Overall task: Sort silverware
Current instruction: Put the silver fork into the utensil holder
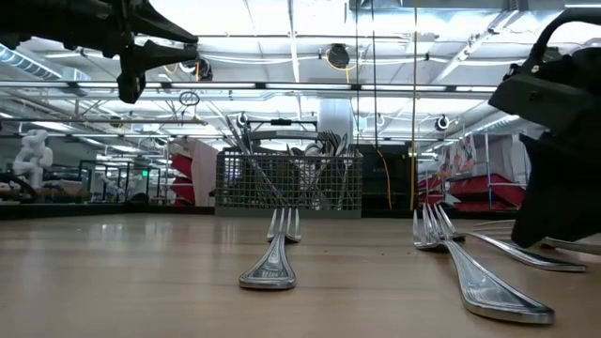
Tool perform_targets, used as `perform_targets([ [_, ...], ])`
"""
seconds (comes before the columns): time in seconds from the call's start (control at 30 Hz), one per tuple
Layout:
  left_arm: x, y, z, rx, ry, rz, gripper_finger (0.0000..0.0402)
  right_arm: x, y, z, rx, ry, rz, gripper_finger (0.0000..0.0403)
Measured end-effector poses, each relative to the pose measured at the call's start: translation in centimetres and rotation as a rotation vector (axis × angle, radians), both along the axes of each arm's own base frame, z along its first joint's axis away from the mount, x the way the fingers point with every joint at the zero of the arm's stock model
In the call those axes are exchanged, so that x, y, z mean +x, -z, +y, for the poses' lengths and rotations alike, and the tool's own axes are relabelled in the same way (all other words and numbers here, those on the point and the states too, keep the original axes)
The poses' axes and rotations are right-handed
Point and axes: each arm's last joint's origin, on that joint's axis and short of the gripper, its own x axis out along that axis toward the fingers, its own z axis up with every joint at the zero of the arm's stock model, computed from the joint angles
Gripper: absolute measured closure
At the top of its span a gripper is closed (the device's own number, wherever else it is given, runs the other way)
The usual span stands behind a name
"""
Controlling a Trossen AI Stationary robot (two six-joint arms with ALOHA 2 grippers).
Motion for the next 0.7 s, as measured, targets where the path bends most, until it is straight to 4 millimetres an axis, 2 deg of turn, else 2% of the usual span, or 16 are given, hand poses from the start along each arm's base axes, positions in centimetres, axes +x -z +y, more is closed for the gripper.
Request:
perform_targets([
  [0.1,0.0,0.0,0.0,0.001,-0.012,-0.001,0.0297,-0.2,-0.1,-0.3,-0.009,0.017,0.03,0.0357],
  [0.17,0.0,0.0,0.1,-0.002,-0.023,-0.003,0.0297,-0.1,-0.6,-0.3,-0.008,0.028,0.072,0.0389],
  [0.43,0.0,-0.1,0.1,-0.003,-0.048,-0.011,0.0297,1.6,-3.4,0.5,-0.045,0.04,0.16,0.0401],
  [0.57,0.0,-0.1,0.2,-0.004,-0.056,-0.016,0.0297,2.6,-6.4,0.7,-0.134,0.038,0.15,0.0401],
  [0.7,0.0,-0.1,0.2,-0.004,-0.056,-0.016,0.0297,3.4,-9.6,0.0,-0.247,0.032,0.107,0.0402],
])
